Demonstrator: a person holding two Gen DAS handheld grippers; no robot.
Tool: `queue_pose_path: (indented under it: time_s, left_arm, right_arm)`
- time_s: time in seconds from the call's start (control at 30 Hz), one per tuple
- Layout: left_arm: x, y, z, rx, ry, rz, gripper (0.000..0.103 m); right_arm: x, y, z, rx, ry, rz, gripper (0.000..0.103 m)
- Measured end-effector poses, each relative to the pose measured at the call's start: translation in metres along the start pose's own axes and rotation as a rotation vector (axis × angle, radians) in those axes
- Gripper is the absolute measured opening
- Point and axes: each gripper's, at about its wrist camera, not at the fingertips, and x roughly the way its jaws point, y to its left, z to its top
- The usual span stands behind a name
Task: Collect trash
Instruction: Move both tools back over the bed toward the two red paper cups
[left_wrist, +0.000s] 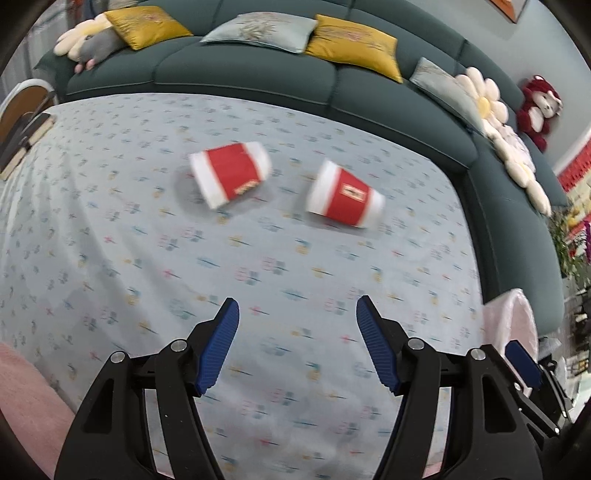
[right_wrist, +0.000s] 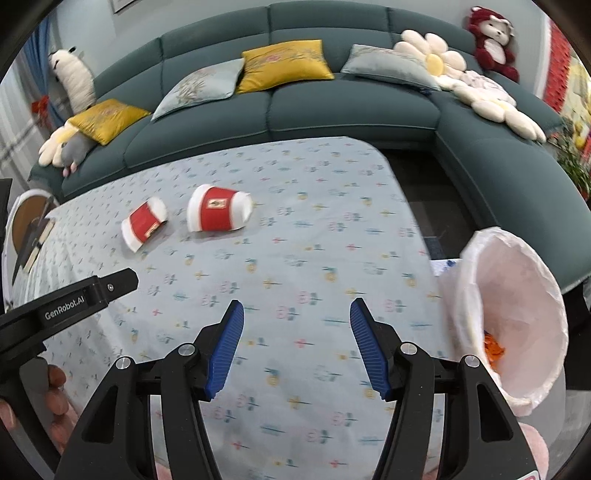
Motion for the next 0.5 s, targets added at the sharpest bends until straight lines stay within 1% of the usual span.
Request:
queue_pose_path:
  time_s: [0.17, 0.3, 0.37, 0.5]
  left_arm:
    - [0.005, 0.031, 0.013, -0.021, -0.003, 0.04, 0.063]
    - [0.013, 0.055, 0.026, -0.045, 0.002, 0.055, 0.063]
    - [0.02, 0.068, 0.035, -0.066, 0.008, 0.064, 0.066]
    - [0.036, 0.085, 0.049, -0.086, 0.024, 0.038, 0.067]
  right_arm:
    - [0.015, 0.031, 0.007, -0.036, 0.02, 0.021, 0.058]
    - [0.028, 0.049, 0.013, -0.049, 0.031, 0.031, 0.058]
    - [0.039, 0.059, 0.018, -0.048, 0.042, 0.037, 0.058]
    - [0.057, 0.069, 0.026, -0.039, 0.059, 0.041, 0.058]
